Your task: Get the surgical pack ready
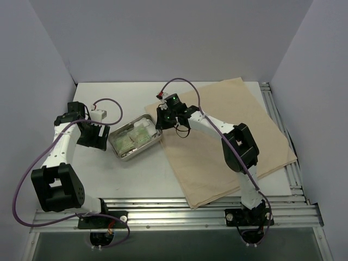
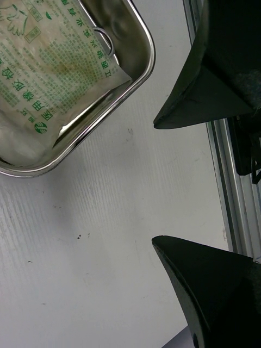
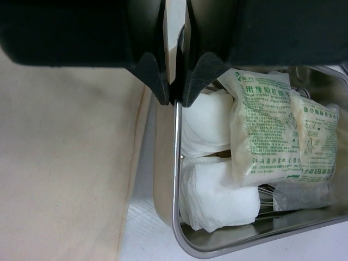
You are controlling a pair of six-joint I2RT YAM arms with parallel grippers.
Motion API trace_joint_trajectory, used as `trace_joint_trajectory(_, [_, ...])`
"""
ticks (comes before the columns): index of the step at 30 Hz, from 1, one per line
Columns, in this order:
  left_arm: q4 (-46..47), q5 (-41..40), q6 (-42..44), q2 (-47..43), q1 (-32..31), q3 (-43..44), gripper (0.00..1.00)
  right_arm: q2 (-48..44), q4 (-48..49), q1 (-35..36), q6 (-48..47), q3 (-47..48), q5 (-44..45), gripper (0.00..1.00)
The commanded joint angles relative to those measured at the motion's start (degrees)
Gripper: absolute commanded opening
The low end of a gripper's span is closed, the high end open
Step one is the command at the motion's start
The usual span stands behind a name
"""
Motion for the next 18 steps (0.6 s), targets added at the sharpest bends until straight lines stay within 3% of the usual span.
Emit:
trace_joint_trajectory(1, [1.6,0.4,0.8,-1.2,0.0,0.4,0.89,-4.2,8.6,-2.4,5.5,0.5,-4.6,0.00])
trace_joint_trajectory(18, [1.7,2.2,0.6,1.2,-0.1,3.5,0.89,-25.4,15.6,-14.7,8.2,-28.1,1.4,0.00])
